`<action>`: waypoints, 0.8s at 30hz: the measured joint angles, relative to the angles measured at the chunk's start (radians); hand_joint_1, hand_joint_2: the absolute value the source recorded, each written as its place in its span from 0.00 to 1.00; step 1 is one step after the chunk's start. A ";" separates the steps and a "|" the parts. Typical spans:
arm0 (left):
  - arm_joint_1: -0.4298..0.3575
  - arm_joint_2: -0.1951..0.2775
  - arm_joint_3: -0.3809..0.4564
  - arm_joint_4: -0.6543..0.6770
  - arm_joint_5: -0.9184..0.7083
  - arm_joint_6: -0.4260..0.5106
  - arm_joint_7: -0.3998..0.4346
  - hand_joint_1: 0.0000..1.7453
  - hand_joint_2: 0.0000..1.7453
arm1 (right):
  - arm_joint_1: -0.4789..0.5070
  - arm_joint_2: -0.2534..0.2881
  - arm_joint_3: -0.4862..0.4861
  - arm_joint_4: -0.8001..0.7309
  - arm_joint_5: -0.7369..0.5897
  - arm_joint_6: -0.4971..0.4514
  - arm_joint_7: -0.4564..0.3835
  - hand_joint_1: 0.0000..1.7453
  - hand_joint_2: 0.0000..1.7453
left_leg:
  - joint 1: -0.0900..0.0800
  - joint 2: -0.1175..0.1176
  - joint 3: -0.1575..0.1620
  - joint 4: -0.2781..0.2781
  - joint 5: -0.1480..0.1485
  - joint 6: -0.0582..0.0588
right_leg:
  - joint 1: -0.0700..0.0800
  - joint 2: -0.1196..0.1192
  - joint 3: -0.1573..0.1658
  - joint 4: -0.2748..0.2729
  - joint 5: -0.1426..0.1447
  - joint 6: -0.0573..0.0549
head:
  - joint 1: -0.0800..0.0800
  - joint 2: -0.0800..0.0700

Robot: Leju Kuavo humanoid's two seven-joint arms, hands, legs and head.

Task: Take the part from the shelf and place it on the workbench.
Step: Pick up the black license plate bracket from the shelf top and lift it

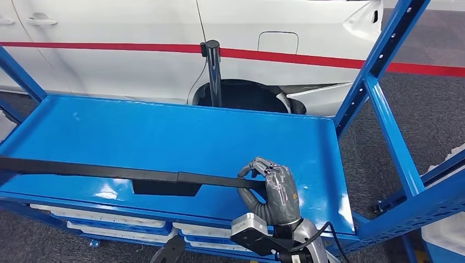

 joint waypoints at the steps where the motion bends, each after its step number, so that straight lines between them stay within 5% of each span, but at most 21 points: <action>1: 0.000 0.000 -0.005 0.000 0.004 0.002 -0.002 0.00 0.25 | 0.001 0.000 0.000 -0.018 -0.025 -0.004 -0.014 1.00 1.00 | -0.002 0.001 0.000 0.001 -0.002 -0.005 | 0.001 0.000 0.017 -0.041 0.011 -0.004 | 0.000 0.000; 4: 0.000 0.000 -0.019 -0.002 0.012 0.007 -0.005 0.00 1.00 | 0.004 0.002 -0.002 -0.063 -0.098 -0.011 -0.061 1.00 1.00 | -0.003 0.003 -0.003 0.001 -0.005 -0.017 | 0.005 0.002 0.019 -0.057 0.012 -0.021 | -0.001 0.000; 6: 0.000 0.001 -0.029 -0.003 0.024 0.015 -0.012 0.00 1.00 | 0.009 0.002 -0.005 -0.091 -0.192 -0.009 -0.123 1.00 1.00 | 0.000 0.002 -0.021 0.040 -0.032 -0.027 | 0.002 0.001 0.020 -0.059 0.013 -0.033 | -0.003 0.000; 9: 0.002 0.002 -0.044 -0.003 0.041 0.026 -0.022 0.00 1.00 | 0.022 0.002 -0.011 -0.134 -0.327 0.001 -0.212 1.00 1.00 | 0.002 0.002 -0.111 0.238 -0.124 -0.039 | 0.002 0.001 0.020 -0.060 0.013 -0.043 | -0.005 0.000; 11: 0.004 0.002 -0.055 -0.003 0.051 0.030 -0.025 0.00 1.00 | 0.031 0.003 -0.016 -0.158 -0.399 0.021 -0.252 1.00 1.00 | 0.002 0.002 -0.150 0.316 -0.138 -0.039 | 0.004 0.004 0.021 -0.060 0.012 -0.044 | -0.005 0.000; 12: 0.004 0.002 -0.060 -0.004 0.057 0.032 -0.028 0.00 1.00 | 0.035 0.003 -0.019 -0.169 -0.443 0.035 -0.274 1.00 1.00 | 0.002 0.002 -0.143 0.295 -0.118 -0.036 | 0.005 0.005 0.023 -0.060 0.012 -0.044 | -0.005 0.000; 16: 0.003 0.004 -0.078 -0.006 0.070 0.042 -0.039 0.00 1.00 | 0.047 0.005 -0.032 -0.211 -0.569 0.072 -0.348 1.00 1.00 | -0.010 0.003 -0.025 0.030 -0.003 -0.009 | 0.009 0.008 0.026 -0.059 0.010 -0.040 | -0.009 0.000; 19: 0.004 0.005 -0.090 -0.007 0.086 0.048 -0.053 0.00 1.00 | 0.065 0.005 -0.050 -0.232 -0.657 0.101 -0.402 1.00 1.00 | -0.016 0.003 -0.011 -0.003 0.004 0.000 | 0.008 0.006 0.025 -0.060 0.010 -0.026 | -0.016 0.000; 21: 0.004 0.006 -0.100 -0.008 0.098 0.054 -0.066 0.00 1.00 | 0.080 0.005 -0.067 -0.242 -0.718 0.122 -0.444 1.00 1.00 | -0.011 0.002 -0.004 -0.011 0.010 0.008 | 0.006 0.005 0.018 -0.036 -0.010 -0.014 | -0.036 0.000; 24: 0.005 0.006 -0.111 -0.008 0.107 0.060 -0.075 0.00 1.00 | 0.105 0.004 -0.085 -0.246 -0.768 0.138 -0.485 1.00 1.00 | -0.007 0.003 0.000 -0.016 0.015 0.015 | 0.003 0.004 -0.053 0.128 -0.099 -0.002 | -0.080 0.000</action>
